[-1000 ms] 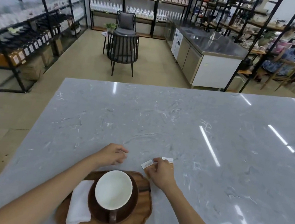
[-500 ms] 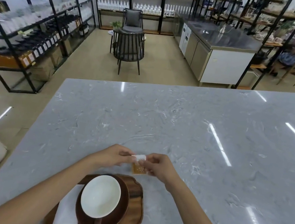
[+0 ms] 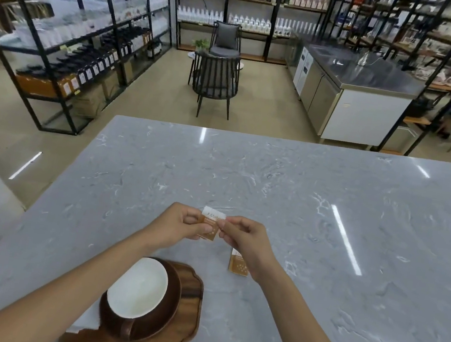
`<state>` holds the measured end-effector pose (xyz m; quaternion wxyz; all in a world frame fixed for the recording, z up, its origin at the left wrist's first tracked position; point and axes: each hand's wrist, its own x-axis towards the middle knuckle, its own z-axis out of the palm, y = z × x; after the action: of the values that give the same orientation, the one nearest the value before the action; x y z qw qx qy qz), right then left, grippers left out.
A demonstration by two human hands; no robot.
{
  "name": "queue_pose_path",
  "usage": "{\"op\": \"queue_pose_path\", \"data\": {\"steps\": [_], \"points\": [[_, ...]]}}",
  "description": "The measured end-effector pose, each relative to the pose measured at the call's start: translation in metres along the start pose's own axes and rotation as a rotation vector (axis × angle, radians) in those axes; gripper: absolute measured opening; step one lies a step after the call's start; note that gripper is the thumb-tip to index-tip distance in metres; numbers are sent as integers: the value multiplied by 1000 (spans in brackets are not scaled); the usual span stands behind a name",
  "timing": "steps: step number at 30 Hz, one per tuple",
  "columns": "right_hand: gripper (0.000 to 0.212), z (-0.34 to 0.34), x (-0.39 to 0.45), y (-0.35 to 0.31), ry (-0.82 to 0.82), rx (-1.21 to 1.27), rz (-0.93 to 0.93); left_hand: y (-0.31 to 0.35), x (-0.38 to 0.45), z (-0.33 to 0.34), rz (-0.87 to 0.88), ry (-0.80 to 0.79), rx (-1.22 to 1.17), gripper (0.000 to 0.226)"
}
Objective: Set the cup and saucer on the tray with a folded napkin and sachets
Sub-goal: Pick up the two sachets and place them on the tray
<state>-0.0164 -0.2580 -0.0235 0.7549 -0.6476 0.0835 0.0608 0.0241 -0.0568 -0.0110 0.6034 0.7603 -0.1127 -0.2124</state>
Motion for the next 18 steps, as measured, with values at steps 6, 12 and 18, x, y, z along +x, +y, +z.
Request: {"op": "queue_pose_path", "data": {"steps": [6,12,18], "points": [[27,-46,19,22,171,-701,26,6,-15,15,-10,171,-96,18],[72,-59,20,50,2,-1139,221,9,-42,40,-23,247,-280,24],[56,-58,19,56,-1,-1077,188,3,-64,59,-114,281,-419,22]]}}
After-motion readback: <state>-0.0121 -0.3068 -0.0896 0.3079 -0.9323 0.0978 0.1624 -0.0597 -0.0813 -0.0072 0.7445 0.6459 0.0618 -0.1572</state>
